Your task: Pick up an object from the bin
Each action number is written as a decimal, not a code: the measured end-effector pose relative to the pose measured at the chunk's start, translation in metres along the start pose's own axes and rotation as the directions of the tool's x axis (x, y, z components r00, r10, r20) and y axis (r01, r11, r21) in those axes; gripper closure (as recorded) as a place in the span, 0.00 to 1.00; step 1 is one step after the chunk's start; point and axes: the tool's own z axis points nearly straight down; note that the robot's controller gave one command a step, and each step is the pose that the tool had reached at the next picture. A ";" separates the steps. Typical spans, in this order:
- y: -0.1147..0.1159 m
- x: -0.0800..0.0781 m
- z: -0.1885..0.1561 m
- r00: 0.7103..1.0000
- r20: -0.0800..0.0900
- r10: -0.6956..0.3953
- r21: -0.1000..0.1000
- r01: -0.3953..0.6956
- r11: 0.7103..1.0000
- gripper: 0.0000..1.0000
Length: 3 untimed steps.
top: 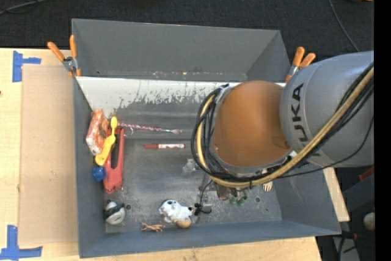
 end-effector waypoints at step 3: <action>-0.001 -0.006 0.108 0.969 0.034 -0.245 0.002 0.245 0.969 0.00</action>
Offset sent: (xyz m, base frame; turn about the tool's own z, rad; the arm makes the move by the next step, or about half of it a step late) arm 0.0038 0.0187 -0.0856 -0.1507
